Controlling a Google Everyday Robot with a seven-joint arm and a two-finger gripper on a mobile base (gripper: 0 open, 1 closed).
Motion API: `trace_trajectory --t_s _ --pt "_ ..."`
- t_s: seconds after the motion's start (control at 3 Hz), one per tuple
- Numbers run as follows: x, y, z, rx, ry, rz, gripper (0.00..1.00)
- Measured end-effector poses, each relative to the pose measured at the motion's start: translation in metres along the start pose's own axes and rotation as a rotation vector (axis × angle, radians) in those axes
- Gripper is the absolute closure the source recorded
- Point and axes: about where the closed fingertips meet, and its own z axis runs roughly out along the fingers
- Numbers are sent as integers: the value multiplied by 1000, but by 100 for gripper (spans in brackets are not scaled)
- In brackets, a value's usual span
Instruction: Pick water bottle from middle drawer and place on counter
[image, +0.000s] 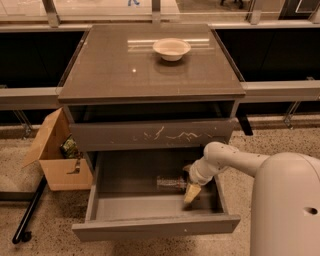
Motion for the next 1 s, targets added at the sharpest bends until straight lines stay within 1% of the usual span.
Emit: trace_trajectory --t_s 0.67,1.0 --pt "4 3 12 -9 2 -12 66" --pt "3 5 18 -15 -11 -25 88"
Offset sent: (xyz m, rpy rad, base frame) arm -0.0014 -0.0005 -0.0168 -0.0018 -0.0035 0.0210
